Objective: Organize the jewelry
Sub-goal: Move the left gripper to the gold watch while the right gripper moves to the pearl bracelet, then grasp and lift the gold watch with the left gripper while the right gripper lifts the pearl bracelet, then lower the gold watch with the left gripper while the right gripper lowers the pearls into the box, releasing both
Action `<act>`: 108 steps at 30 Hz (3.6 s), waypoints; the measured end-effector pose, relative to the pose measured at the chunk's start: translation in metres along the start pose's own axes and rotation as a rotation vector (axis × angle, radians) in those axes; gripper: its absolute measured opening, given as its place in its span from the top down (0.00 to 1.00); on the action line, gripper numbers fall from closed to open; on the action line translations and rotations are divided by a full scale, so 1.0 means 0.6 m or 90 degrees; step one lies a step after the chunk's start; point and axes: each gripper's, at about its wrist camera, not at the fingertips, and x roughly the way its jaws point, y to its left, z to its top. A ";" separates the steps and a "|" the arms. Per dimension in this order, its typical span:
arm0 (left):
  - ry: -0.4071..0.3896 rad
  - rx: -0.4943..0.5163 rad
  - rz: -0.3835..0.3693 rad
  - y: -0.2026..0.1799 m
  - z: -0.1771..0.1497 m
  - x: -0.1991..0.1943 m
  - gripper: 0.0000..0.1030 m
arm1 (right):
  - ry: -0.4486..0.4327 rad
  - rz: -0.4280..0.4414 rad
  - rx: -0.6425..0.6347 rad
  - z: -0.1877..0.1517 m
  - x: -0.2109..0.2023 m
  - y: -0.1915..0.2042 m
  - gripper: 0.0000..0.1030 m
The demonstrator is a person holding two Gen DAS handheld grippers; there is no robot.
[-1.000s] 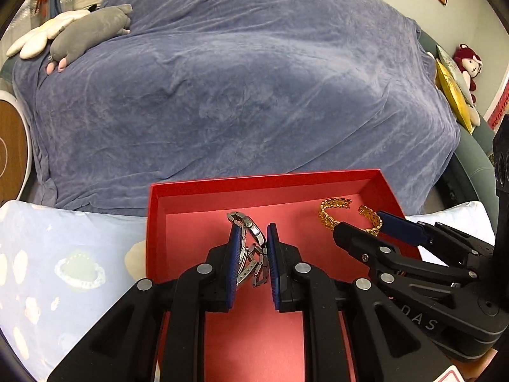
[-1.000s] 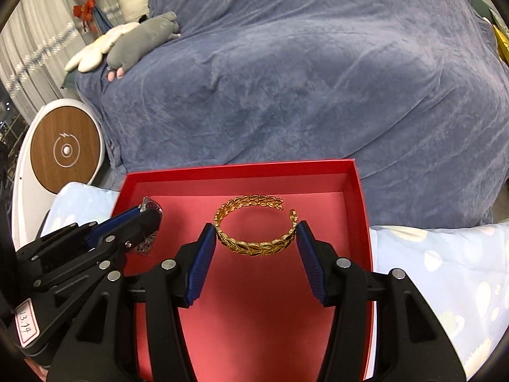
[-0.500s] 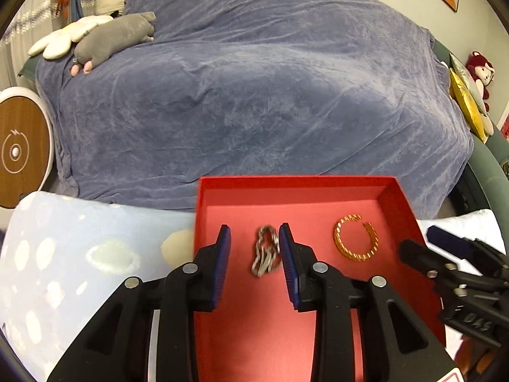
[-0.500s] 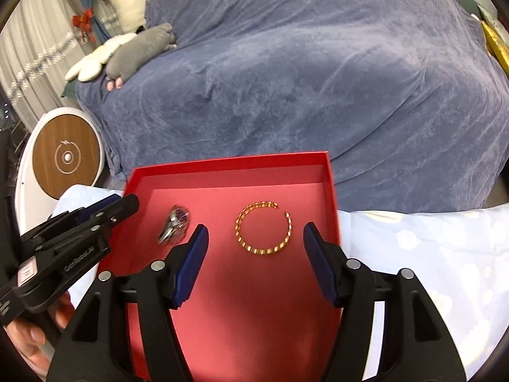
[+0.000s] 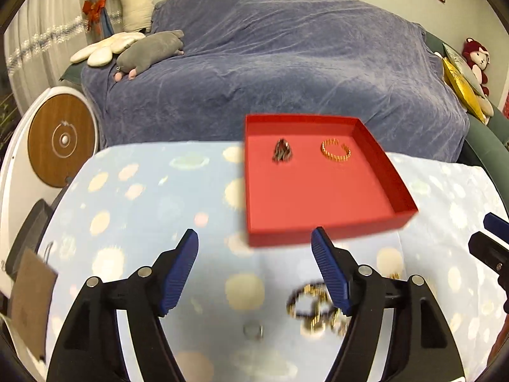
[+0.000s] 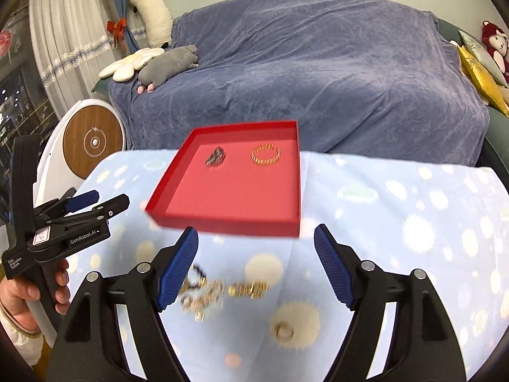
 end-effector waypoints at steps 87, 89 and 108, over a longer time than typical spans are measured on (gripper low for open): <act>0.046 0.037 -0.215 -0.071 -0.152 0.037 0.94 | 0.106 0.066 0.028 -0.139 0.083 0.024 0.86; 0.042 0.033 -0.220 -0.069 -0.150 0.030 0.94 | 0.103 0.068 0.026 -0.137 0.082 0.028 0.86; -0.085 -0.012 -0.243 -0.022 -0.010 -0.089 0.94 | 0.000 0.090 0.004 -0.021 0.013 0.049 0.86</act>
